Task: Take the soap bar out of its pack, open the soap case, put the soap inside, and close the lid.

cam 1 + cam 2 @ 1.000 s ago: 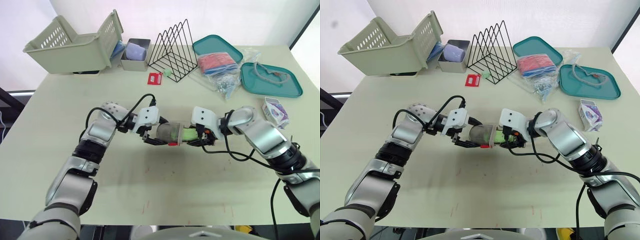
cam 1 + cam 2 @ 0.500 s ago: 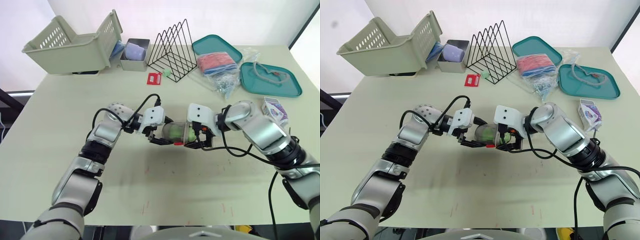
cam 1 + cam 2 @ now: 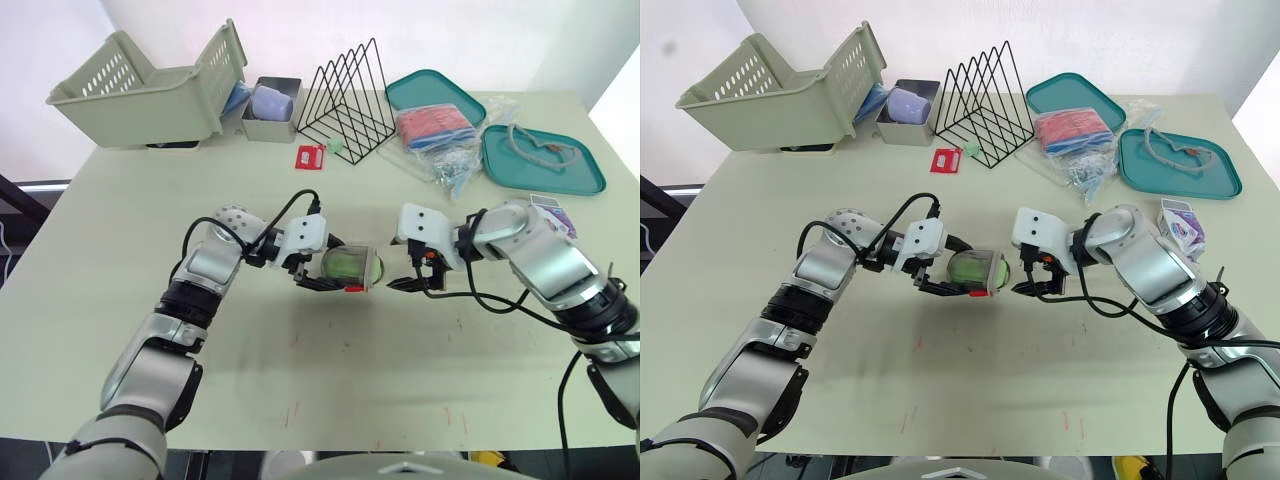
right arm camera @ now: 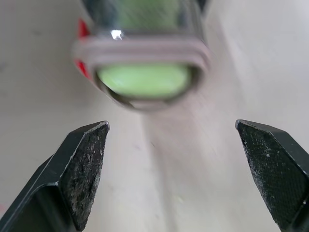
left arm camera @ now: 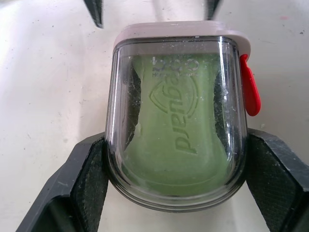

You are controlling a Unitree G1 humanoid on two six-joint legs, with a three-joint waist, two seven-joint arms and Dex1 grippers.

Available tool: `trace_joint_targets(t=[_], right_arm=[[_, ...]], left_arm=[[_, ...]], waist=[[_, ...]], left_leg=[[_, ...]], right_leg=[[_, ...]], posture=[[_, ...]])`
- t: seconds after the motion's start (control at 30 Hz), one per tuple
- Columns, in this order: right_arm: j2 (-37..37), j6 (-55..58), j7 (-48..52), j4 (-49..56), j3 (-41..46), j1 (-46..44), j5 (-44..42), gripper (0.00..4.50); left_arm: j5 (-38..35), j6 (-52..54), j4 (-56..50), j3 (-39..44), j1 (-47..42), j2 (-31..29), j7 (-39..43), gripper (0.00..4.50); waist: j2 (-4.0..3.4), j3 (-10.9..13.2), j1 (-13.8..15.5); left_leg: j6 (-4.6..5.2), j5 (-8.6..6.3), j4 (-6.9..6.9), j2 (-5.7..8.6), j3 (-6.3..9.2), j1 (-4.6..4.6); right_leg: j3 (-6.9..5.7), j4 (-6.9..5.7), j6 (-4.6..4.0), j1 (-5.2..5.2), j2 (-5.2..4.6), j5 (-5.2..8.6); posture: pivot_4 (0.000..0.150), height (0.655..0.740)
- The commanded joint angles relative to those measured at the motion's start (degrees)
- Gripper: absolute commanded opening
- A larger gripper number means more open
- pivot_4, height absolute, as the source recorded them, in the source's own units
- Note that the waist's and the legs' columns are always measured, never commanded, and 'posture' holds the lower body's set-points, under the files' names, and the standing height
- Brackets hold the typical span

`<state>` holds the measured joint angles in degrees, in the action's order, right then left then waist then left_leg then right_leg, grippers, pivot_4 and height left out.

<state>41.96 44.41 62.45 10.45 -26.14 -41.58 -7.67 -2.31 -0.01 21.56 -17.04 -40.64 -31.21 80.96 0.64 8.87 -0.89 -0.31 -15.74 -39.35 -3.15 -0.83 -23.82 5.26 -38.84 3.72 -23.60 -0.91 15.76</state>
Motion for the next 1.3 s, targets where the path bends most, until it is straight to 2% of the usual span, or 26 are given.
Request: trace_joint_targets(t=[0.03, 0.1, 0.13, 0.2, 0.23, 0.27, 0.37, 0.63, 0.9, 1.07, 1.3], right_arm=[[0.4, -2.4, -0.3, -0.2, 3.0, 0.3, -0.1, 4.17], [0.2, -3.3, -0.1, 0.0, 3.2, 1.2, -0.6, 3.58], [0.0, -3.4, 0.0, 0.3, 3.2, 1.6, -0.8, 3.47], [-0.7, -3.7, -0.1, 0.9, 3.3, 2.4, -1.1, 2.34], [-1.2, -3.7, -0.3, 1.4, 3.2, 2.7, -1.2, 2.18], [-1.5, -3.7, -0.4, 1.8, 3.1, 3.0, -1.2, 1.45], [-2.7, -3.8, -0.4, 2.7, 2.5, 3.4, -1.0, 0.03], [-5.1, -4.3, -0.5, 2.5, 1.8, 2.6, -0.2, 0.03], [-3.7, -6.7, 0.4, 1.1, 2.3, 3.5, 1.1, 0.03], [-1.0, -7.9, 1.9, -1.1, 5.0, 5.0, -0.4, 0.03], [-0.9, -7.0, 1.7, -5.1, 11.8, 8.2, -5.2, 0.03]], left_arm=[[-0.6, -0.9, -1.1, 0.5, -0.9, -0.2, 0.0, 3.45], [-0.8, -0.7, -1.4, 0.6, -0.9, 0.0, -0.2, 3.45], [-0.9, -0.7, -1.5, 0.6, -0.9, 0.1, -0.2, 3.45], [-0.9, -0.8, -1.4, 0.6, -0.9, 0.1, -0.3, 3.45], [-0.9, -0.8, -1.5, 0.6, -0.9, 0.1, -0.3, 3.45], [-0.9, -0.7, -1.6, 0.6, -0.9, 0.1, -0.3, 3.45], [-1.0, -0.6, -1.7, 0.6, -1.1, 0.1, -0.4, 3.45], [-1.0, -0.4, -2.0, 0.7, -1.2, 0.3, -0.5, 3.45], [-1.2, -0.1, -2.5, 1.1, -0.7, -0.2, -0.9, 3.45], [-1.9, 0.1, -3.5, 2.0, 0.3, -1.0, -1.5, 3.45], [-2.1, -0.2, -4.1, 2.6, 1.3, -1.6, -2.5, 3.45]], waist=[[0.00, 0.0, 0.0], [0.00, 0.0, 0.0], [0.00, 0.0, 0.0], [0.00, 0.0, 0.0], [0.00, 0.0, 0.0], [0.00, 0.0, 0.0], [0.00, 0.0, 0.0], [0.00, 0.0, 0.0], [0.00, 0.0, 0.0], [0.00, 0.0, 0.1], [0.00, 0.0, 0.1]], left_leg=[[0.00, 0.00, 0.00, 0.00, 0.00, 0.00], [0.00, 0.00, 0.00, 0.00, 0.00, 0.00], [0.00, 0.00, 0.01, 0.00, 0.00, 0.00], [0.00, 0.00, 0.01, 0.00, 0.00, 0.00], [0.00, 0.00, 0.01, 0.00, 0.00, 0.00], [0.00, 0.00, 0.01, 0.00, 0.00, 0.00], [0.00, 0.00, 0.00, 0.00, 0.01, 0.00], [0.00, 0.00, 0.00, 0.00, 0.00, 0.00], [0.00, 0.00, 0.00, 0.00, 0.00, 0.00], [0.00, 0.00, 0.00, 0.00, 0.00, 0.00], [0.00, 0.00, 0.00, 0.00, 0.00, 0.00]], right_leg=[[0.00, 0.00, 0.00, 0.00, 0.00, 0.00], [0.00, -0.01, 0.00, 0.00, 0.01, 0.00], [0.00, 0.00, 0.00, 0.00, 0.01, 0.00], [0.00, 0.01, 0.00, 0.00, 0.00, 0.00], [0.00, 0.00, 0.00, 0.00, 0.00, 0.00], [0.00, 0.00, 0.00, 0.00, 0.00, 0.00], [0.00, -0.01, 0.00, 0.00, 0.01, 0.00], [0.00, 0.00, 0.00, 0.00, 0.00, 0.00], [0.00, 0.00, 0.00, 0.00, 0.00, 0.00], [0.00, 0.00, 0.00, 0.01, 0.00, 0.00], [0.00, 0.00, 0.00, 0.01, 0.00, 0.00]], posture=[[0.150, 0.7400], [0.150, 0.7400], [0.150, 0.7400], [0.150, 0.7400], [0.150, 0.7400], [0.150, 0.7400], [0.150, 0.7400], [0.150, 0.7400], [0.150, 0.7400], [0.150, 0.7400], [0.150, 0.7400]])
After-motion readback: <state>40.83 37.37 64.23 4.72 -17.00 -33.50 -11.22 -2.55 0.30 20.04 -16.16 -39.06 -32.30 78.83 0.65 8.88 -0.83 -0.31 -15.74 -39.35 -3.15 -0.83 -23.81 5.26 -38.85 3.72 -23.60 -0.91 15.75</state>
